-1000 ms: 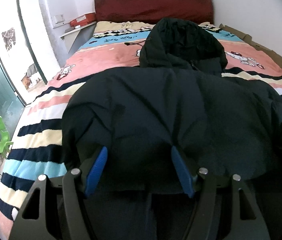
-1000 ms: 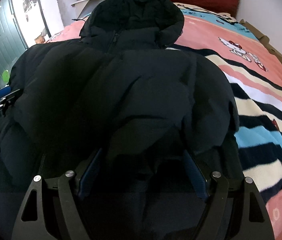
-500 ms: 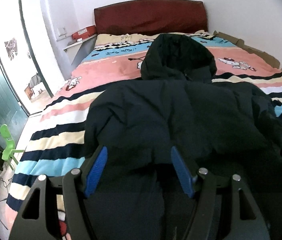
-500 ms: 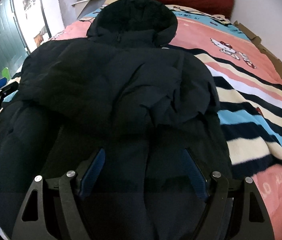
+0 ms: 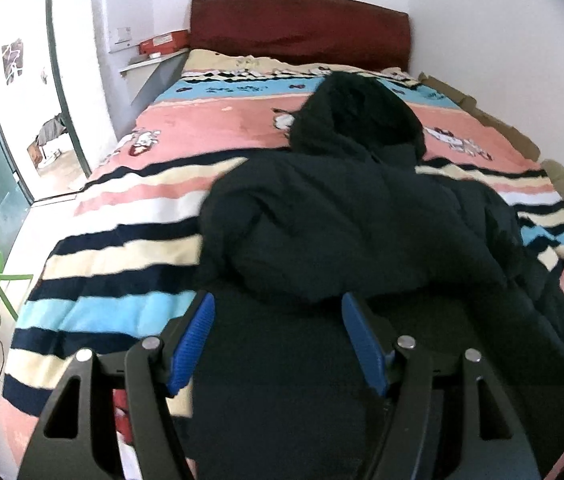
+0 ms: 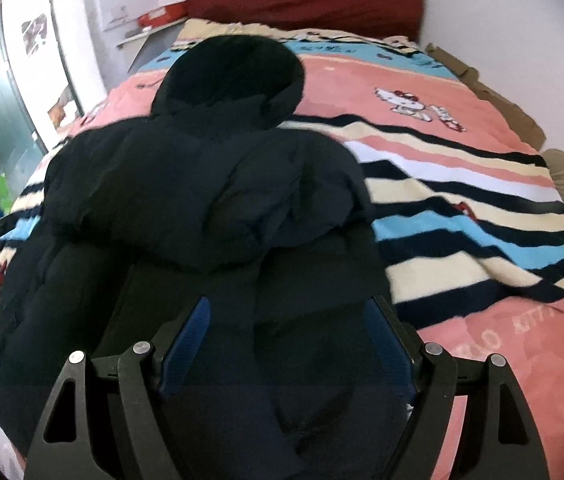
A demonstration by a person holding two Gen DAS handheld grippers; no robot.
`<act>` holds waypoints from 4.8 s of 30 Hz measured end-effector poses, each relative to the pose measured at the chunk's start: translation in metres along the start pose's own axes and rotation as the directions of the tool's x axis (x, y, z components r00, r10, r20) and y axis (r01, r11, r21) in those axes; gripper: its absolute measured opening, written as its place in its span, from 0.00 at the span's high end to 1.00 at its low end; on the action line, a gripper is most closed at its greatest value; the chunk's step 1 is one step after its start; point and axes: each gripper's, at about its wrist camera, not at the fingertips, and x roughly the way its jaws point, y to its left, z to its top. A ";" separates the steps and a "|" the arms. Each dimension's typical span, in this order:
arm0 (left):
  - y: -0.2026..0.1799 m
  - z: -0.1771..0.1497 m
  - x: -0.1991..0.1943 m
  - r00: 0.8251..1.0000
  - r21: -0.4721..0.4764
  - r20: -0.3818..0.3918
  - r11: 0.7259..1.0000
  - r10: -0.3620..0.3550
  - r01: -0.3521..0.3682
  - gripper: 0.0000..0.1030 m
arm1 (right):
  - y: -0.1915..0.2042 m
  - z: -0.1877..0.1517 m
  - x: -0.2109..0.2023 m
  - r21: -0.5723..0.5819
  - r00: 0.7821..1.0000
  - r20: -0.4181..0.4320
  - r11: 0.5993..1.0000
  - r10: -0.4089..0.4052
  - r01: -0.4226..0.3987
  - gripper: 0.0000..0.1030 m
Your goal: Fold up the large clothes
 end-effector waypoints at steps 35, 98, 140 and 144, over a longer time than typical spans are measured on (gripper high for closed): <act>-0.078 0.327 0.337 0.974 -0.036 -0.112 0.980 -0.197 0.194 0.37 | -0.073 0.357 0.302 0.122 0.911 0.186 0.911 0.368 -0.393 0.12; -0.083 0.003 0.082 0.939 0.129 0.032 0.933 -0.342 0.336 0.89 | -0.004 0.047 0.097 -0.160 0.867 0.094 0.867 0.490 -0.472 0.88; -0.088 -0.013 0.017 0.945 0.149 0.009 0.935 -0.327 0.322 0.54 | 0.003 0.036 0.075 -0.341 0.850 -0.016 0.796 0.527 -0.500 0.28; -0.081 -0.018 0.014 0.941 0.117 -0.002 0.934 -0.339 0.337 0.54 | 0.001 0.036 0.070 -0.341 0.852 -0.015 0.798 0.523 -0.496 0.26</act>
